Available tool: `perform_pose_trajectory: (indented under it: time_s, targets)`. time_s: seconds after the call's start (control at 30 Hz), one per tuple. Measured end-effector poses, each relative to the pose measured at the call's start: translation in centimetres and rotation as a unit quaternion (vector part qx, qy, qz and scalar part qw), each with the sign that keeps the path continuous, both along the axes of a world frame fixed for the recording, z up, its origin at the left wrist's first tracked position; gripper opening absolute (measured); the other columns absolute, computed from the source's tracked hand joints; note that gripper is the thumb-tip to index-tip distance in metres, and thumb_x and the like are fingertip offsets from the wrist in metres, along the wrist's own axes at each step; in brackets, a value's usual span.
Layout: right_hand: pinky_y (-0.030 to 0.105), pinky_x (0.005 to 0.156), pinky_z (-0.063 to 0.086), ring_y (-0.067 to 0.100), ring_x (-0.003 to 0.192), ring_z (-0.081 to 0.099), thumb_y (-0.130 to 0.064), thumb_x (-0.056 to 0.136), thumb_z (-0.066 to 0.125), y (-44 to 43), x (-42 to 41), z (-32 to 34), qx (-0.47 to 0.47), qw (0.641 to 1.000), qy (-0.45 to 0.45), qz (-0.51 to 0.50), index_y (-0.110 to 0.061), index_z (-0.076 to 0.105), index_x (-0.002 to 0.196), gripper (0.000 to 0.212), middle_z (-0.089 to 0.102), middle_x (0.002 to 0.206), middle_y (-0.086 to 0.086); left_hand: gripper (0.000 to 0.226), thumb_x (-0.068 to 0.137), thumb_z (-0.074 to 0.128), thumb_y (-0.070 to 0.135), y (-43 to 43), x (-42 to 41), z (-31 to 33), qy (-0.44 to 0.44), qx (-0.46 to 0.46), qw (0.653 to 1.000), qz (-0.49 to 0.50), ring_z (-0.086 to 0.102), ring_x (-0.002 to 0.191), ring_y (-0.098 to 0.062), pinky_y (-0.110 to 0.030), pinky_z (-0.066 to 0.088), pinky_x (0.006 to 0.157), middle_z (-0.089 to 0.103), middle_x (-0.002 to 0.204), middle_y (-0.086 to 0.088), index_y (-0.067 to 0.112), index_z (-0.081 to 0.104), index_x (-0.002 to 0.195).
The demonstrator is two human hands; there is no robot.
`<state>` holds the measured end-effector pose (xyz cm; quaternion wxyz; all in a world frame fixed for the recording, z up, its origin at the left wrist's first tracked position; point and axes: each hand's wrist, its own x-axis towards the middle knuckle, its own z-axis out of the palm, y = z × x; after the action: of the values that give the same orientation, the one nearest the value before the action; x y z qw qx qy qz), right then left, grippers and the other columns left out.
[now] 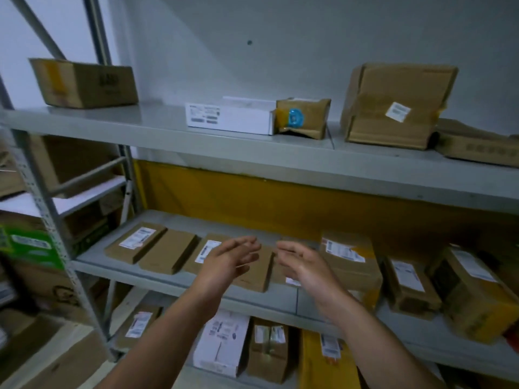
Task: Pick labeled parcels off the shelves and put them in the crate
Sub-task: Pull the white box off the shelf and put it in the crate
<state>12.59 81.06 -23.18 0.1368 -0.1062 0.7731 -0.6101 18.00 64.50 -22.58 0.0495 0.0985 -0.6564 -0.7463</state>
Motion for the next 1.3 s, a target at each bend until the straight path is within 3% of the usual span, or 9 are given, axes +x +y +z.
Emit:
perform_pose_trajectory:
  time_s: [0.2, 0.5, 0.73, 0.9, 1.17, 1.3]
  targets:
    - [0.032, 0.101, 0.049, 0.006, 0.114, 0.06, -0.024, 0.098, 0.056, -5.7, -6.1, 2.0, -0.058, 0.996, 0.058, 0.037, -0.033, 0.062, 0.114, 0.019, 0.065, 0.122, -0.009, 0.023, 0.095, 0.056, 0.02, -4.7, -5.7, 2.4, 0.045, -0.015, 0.998, 0.03, 0.067, 0.106, -0.014, -0.032, 0.049, 0.096, 0.073, 0.111, 0.001, 0.017, 0.065, 0.117]
    - [0.027, 0.094, 0.052, 0.001, 0.105, 0.065, -0.021, 0.098, 0.055, -12.5, -9.7, 4.3, -0.093, 0.99, 0.076, 0.068, -0.032, 0.065, 0.113, 0.021, 0.069, 0.117, -0.01, 0.024, 0.096, 0.053, 0.017, -11.5, -9.2, 4.9, 0.106, -0.023, 0.993, 0.043, 0.067, 0.107, -0.012, -0.031, 0.049, 0.094, 0.073, 0.109, 0.005, 0.02, 0.066, 0.116]
    - [0.036, 0.098, 0.05, 0.01, 0.108, 0.067, -0.02, 0.094, 0.055, -16.9, -9.4, 8.2, -0.131, 0.983, 0.124, 0.035, -0.024, 0.066, 0.118, 0.027, 0.072, 0.114, -0.007, 0.028, 0.095, 0.051, 0.015, -17.0, -10.8, 10.6, 0.196, -0.061, 0.977, -0.063, 0.067, 0.107, -0.012, -0.032, 0.048, 0.097, 0.072, 0.112, 0.002, 0.018, 0.065, 0.118]
    - [0.03, 0.094, 0.054, 0.011, 0.107, 0.067, -0.027, 0.087, 0.054, -19.5, -8.2, 12.1, -0.13, 0.97, 0.204, 0.009, -0.024, 0.065, 0.12, 0.035, 0.072, 0.115, -0.007, 0.031, 0.09, 0.052, 0.024, -21.2, -12.5, 14.4, 0.265, -0.073, 0.953, -0.13, 0.067, 0.107, -0.012, -0.03, 0.049, 0.094, 0.072, 0.113, 0.004, 0.021, 0.066, 0.118]
    - [0.035, 0.096, 0.052, 0.011, 0.105, 0.067, -0.014, 0.096, 0.057, -19.2, -9.7, 16.5, -0.135, 0.915, 0.304, -0.23, -0.024, 0.071, 0.11, 0.022, 0.072, 0.11, -0.008, 0.023, 0.093, 0.056, 0.012, -24.2, -18.1, 18.0, 0.288, -0.071, 0.951, -0.09, 0.064, 0.107, -0.007, -0.029, 0.047, 0.1, 0.072, 0.112, 0.006, 0.022, 0.07, 0.108]
    - [0.027, 0.092, 0.048, 0.005, 0.104, 0.063, -0.018, 0.096, 0.059, -17.5, -11.4, 17.7, -0.07, 0.889, 0.316, -0.325, -0.032, 0.07, 0.108, 0.021, 0.069, 0.11, -0.013, 0.027, 0.093, 0.059, 0.017, -24.3, -20.7, 19.0, 0.256, -0.099, 0.96, -0.059, 0.056, 0.117, -0.005, -0.021, 0.041, 0.095, 0.063, 0.124, 0.01, 0.029, 0.065, 0.117]
